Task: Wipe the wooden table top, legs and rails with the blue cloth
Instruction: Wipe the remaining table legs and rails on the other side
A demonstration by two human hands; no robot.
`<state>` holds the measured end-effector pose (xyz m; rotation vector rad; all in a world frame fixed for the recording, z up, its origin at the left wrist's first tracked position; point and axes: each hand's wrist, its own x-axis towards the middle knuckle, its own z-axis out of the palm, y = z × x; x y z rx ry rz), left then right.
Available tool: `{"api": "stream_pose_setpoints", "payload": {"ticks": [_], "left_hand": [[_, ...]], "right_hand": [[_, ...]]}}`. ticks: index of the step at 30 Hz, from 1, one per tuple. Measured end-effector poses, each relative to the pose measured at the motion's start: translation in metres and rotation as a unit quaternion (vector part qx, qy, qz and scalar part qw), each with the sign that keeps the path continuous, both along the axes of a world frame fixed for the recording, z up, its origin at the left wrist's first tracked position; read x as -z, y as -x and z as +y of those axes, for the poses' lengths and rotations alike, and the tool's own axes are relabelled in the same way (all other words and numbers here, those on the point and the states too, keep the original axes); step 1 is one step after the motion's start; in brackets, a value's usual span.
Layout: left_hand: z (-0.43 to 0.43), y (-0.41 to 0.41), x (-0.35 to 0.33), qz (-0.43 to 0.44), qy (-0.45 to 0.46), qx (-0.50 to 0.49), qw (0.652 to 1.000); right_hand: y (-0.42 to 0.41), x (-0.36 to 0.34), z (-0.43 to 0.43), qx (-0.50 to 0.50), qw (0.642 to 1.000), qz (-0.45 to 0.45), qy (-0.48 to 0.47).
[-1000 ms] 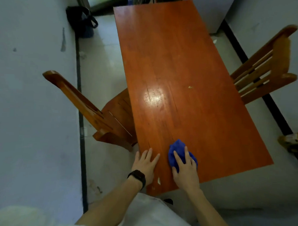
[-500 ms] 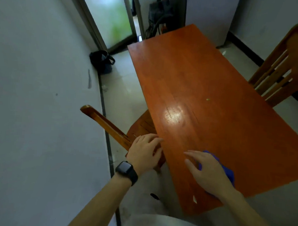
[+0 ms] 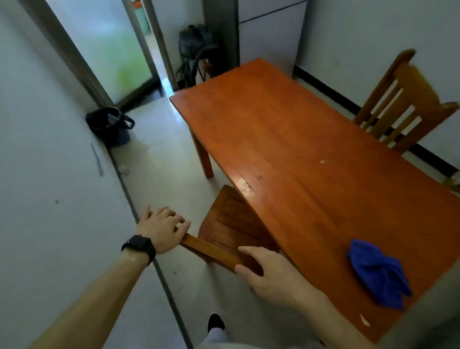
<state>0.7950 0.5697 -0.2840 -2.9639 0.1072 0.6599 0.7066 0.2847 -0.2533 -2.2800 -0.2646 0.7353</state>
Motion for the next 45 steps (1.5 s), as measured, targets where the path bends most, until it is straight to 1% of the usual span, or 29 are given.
{"api": "stream_pose_setpoints", "payload": {"ticks": [1, 2, 5, 7, 10, 13, 17, 19, 22, 30, 37, 40, 45], "left_hand": [[0.010, 0.001, 0.001, 0.010, -0.003, 0.022, 1.000], [0.021, 0.003, 0.005, 0.006, -0.004, 0.059, 0.998], [0.036, 0.000, 0.009, 0.000, -0.025, 0.167, 0.986], [0.041, -0.002, 0.011, -0.007, -0.037, 0.221, 0.975], [0.047, -0.013, 0.017, -0.029, -0.024, 0.284, 0.958], [0.053, -0.024, 0.029, -0.060, -0.009, 0.325, 0.944], [0.056, -0.043, 0.036, -0.069, 0.008, 0.378, 0.923], [0.051, -0.062, 0.037, -0.079, 0.014, 0.404, 0.911], [0.045, -0.097, 0.037, -0.082, 0.007, 0.428, 0.900], [0.073, -0.178, 0.047, -0.118, 0.010, 0.482, 0.868], [0.061, -0.240, 0.046, -0.145, 0.024, 0.519, 0.842], [0.060, -0.268, 0.044, -0.146, 0.034, 0.522, 0.840], [0.062, -0.309, 0.045, -0.157, 0.046, 0.532, 0.830]], "right_hand": [[0.005, 0.006, 0.011, -0.003, 1.000, 0.015, 0.024], [0.010, 0.012, 0.020, -0.002, 0.999, 0.005, 0.053], [0.013, 0.031, 0.038, 0.031, 0.985, -0.059, 0.158], [0.012, 0.042, 0.044, 0.049, 0.975, -0.083, 0.199], [0.011, 0.049, 0.049, 0.067, 0.965, -0.108, 0.228], [0.014, 0.050, 0.052, 0.088, 0.953, -0.135, 0.256], [0.021, 0.056, 0.064, 0.114, 0.944, -0.142, 0.276], [0.020, 0.060, 0.068, 0.139, 0.934, -0.163, 0.286], [0.003, 0.061, 0.073, 0.157, 0.918, -0.209, 0.298], [-0.046, 0.076, 0.121, 0.218, 0.887, -0.269, 0.306], [-0.097, 0.081, 0.117, 0.248, 0.872, -0.282, 0.314], [-0.121, 0.084, 0.124, 0.263, 0.872, -0.279, 0.305], [-0.154, 0.086, 0.136, 0.289, 0.858, -0.281, 0.319]]}}
